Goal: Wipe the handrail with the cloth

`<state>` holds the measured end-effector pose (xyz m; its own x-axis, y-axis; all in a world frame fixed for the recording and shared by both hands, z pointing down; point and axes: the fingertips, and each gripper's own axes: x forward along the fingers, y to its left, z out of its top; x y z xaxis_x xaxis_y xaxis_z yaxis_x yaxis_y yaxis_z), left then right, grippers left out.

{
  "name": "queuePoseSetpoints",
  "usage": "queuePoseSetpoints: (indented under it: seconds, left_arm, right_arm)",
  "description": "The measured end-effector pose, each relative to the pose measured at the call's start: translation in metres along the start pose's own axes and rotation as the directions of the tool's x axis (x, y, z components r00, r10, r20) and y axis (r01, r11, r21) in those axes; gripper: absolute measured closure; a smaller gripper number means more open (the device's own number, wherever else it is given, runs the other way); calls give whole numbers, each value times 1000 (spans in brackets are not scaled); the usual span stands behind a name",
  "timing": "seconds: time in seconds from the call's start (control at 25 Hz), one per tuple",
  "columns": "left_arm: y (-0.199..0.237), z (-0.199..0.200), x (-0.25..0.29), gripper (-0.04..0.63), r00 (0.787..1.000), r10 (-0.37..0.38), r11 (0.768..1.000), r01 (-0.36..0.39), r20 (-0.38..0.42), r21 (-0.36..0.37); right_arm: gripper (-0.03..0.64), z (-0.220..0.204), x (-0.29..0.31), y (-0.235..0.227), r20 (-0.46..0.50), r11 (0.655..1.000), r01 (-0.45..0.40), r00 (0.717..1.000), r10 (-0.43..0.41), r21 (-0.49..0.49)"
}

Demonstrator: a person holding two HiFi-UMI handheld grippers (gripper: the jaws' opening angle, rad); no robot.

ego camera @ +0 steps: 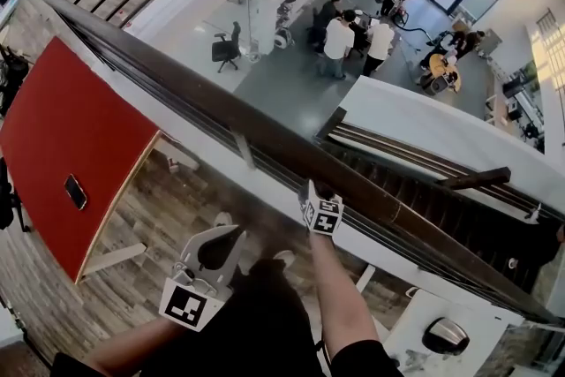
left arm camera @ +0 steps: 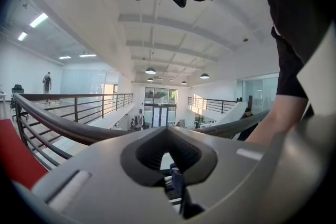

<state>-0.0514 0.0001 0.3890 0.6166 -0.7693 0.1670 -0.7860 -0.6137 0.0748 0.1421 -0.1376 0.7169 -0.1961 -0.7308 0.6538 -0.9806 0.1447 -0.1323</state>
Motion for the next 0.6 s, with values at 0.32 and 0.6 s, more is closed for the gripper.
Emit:
queuePoseSetpoints:
  seconds: [0.32,0.6]
  left_arm:
    - [-19,-4,-1,597,999,-32,999,32,2,-6]
    - [-28,-3,3,597,1000,-29,1000,29,3,-6]
  right_arm:
    - [474,-8,-11,-19,1,1000,7,1000,-7,16]
    - [474,-9,-19,-33,5,1000,17,1000,-17,17]
